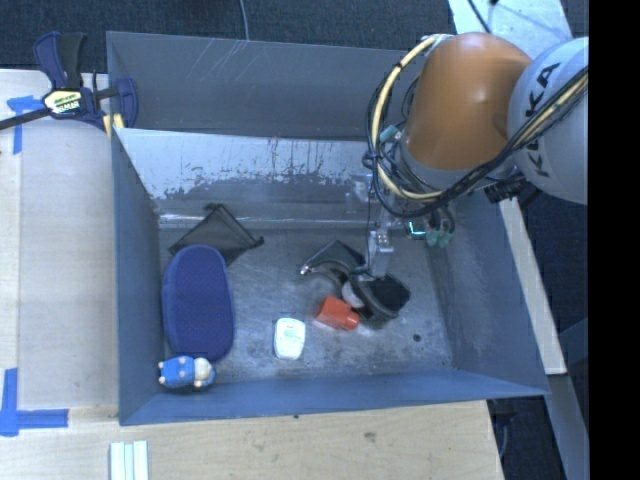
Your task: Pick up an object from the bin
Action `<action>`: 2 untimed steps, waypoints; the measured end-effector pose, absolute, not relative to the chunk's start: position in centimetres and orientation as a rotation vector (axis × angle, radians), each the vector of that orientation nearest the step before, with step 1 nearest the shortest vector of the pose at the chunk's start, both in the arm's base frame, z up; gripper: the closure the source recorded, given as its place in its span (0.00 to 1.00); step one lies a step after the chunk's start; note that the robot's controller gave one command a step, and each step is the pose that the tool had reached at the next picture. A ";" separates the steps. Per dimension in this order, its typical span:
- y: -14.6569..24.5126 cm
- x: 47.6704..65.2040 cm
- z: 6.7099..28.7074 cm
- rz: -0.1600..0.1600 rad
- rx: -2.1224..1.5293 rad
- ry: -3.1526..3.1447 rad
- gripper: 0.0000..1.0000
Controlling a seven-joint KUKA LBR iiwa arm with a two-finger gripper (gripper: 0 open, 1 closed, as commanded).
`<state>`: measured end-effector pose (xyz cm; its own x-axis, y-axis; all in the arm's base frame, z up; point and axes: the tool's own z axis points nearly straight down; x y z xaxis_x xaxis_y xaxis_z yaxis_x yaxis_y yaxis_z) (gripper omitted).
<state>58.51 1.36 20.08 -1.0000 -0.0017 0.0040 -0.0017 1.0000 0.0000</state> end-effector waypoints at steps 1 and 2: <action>3.4 53.9 8.9 -0.015 -0.505 -3.131 0.00; 3.4 53.7 9.0 -0.013 -0.503 -3.119 1.00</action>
Offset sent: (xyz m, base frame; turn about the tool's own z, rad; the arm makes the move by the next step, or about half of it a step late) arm -0.0538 0.0174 -0.1178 0.3260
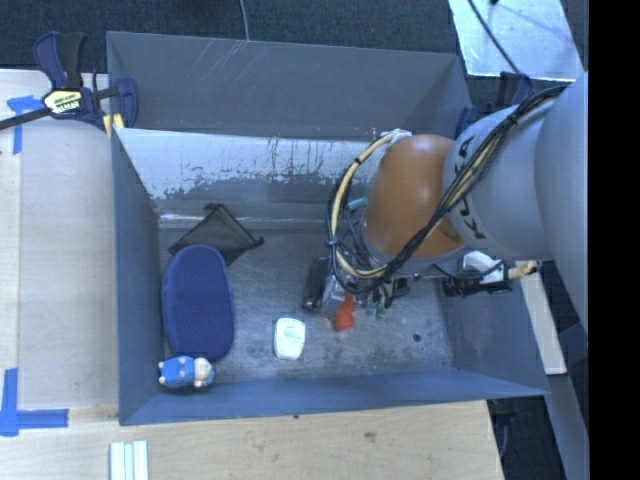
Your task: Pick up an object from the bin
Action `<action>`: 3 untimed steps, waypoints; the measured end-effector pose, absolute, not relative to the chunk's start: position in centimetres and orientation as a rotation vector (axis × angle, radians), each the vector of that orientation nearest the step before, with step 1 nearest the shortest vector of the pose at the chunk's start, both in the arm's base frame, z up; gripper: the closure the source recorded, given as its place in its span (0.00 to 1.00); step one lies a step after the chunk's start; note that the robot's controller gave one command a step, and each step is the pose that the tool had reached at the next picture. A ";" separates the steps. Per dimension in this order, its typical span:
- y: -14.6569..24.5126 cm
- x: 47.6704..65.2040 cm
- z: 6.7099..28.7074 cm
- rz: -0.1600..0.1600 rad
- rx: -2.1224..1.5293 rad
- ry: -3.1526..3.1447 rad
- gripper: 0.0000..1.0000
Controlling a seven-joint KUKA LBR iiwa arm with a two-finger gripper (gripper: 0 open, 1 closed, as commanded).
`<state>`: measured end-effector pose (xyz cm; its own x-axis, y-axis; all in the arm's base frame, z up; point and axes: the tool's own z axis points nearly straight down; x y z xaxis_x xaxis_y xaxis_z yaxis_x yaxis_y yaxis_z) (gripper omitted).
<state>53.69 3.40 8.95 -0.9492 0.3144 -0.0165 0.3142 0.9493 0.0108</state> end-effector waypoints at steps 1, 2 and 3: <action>2.0 54.4 22.4 0.003 0.467 3.095 1.00; 2.8 50.3 16.9 -0.002 0.630 3.082 1.00; -2.6 49.4 14.2 -0.003 0.865 3.021 1.00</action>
Offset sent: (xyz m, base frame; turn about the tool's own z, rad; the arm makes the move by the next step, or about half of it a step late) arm 0.0045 -0.0131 0.1290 -0.0206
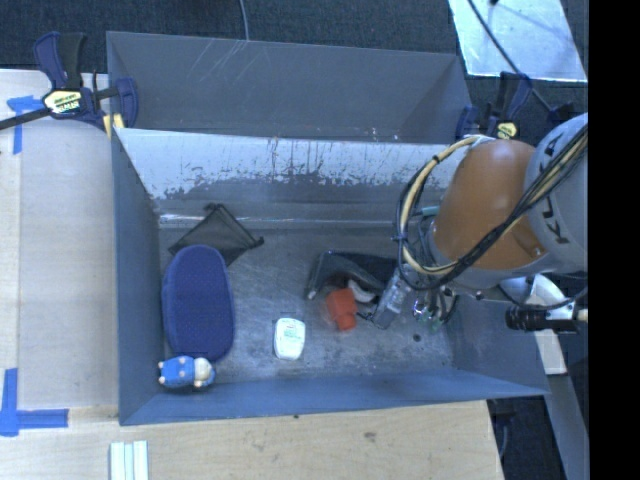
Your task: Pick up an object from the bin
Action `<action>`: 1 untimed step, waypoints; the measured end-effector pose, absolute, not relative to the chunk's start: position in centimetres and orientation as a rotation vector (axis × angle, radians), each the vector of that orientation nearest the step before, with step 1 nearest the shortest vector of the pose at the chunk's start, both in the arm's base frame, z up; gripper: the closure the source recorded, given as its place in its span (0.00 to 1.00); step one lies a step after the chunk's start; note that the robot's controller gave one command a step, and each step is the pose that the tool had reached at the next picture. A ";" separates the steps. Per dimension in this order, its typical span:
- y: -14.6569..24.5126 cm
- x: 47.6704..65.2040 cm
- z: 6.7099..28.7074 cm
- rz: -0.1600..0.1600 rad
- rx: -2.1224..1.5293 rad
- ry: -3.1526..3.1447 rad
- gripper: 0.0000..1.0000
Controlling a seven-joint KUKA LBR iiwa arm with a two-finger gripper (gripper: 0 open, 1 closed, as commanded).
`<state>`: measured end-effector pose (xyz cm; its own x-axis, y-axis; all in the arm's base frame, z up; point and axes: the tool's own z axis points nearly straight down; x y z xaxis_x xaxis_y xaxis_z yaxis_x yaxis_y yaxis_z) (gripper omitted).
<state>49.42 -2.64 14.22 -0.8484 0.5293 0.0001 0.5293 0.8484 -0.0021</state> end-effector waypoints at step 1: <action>3.7 49.6 10.5 -0.002 -0.911 -3.004 1.00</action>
Offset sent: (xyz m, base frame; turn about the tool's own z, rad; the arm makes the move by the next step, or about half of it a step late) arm 0.0028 0.0602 -0.0352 0.0376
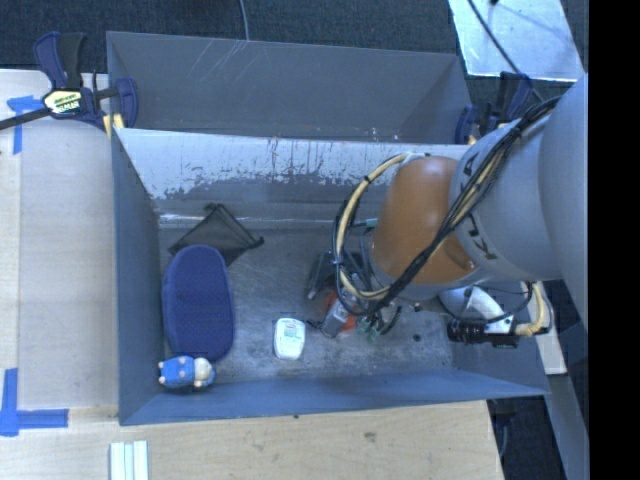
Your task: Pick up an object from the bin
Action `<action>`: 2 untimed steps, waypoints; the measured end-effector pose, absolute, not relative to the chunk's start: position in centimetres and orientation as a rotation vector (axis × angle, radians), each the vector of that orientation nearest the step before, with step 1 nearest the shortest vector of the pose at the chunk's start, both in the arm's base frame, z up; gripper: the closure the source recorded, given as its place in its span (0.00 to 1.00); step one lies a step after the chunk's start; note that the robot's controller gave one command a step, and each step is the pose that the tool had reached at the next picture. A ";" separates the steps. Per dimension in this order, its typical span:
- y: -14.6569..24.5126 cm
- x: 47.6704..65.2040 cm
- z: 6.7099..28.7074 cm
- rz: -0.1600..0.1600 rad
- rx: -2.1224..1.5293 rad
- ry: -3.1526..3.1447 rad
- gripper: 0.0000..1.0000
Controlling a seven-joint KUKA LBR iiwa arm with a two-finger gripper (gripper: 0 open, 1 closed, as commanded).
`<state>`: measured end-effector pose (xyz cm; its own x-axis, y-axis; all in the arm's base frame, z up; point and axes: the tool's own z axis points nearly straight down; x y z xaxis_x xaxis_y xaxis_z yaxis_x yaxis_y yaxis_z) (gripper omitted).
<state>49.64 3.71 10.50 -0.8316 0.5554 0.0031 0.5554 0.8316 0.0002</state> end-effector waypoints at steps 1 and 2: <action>-0.4 50.9 24.4 -0.003 -0.907 -3.020 1.00; -1.6 53.0 11.4 0.003 -1.127 -2.929 1.00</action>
Offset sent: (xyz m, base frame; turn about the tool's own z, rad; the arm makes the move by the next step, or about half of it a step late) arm 0.0105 -0.0391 0.1339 -0.0066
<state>53.04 -1.63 11.40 -0.7420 0.6704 0.0025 0.6704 0.7420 -0.0028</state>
